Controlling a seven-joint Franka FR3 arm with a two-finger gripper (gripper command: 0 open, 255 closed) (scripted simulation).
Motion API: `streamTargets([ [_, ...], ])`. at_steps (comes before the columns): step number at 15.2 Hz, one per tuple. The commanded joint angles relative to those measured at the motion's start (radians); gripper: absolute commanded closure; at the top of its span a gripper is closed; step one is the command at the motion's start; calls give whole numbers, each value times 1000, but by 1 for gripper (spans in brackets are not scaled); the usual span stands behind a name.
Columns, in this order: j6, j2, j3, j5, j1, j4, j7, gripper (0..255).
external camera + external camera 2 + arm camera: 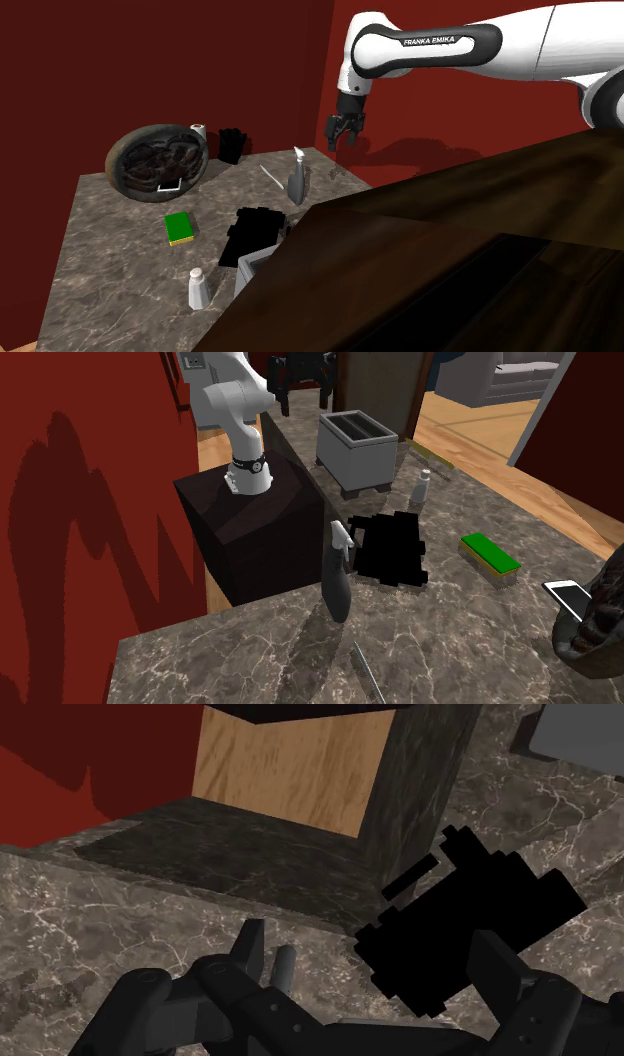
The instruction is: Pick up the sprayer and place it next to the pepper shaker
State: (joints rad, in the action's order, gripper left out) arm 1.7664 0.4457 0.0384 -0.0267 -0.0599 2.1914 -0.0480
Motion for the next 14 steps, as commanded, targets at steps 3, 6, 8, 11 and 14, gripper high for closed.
streamTargets([
  [3, 74, -146, 15, 0, -10, -76, -1, 0],
  [6, 113, -255, 28, 2, -18, -148, 3, 0],
  [8, 134, -329, 37, 6, -24, -203, 6, 0],
  [11, 156, -441, 49, 15, -34, -294, 12, 0],
  [14, 167, -555, 59, 26, -45, -399, 18, 0],
])
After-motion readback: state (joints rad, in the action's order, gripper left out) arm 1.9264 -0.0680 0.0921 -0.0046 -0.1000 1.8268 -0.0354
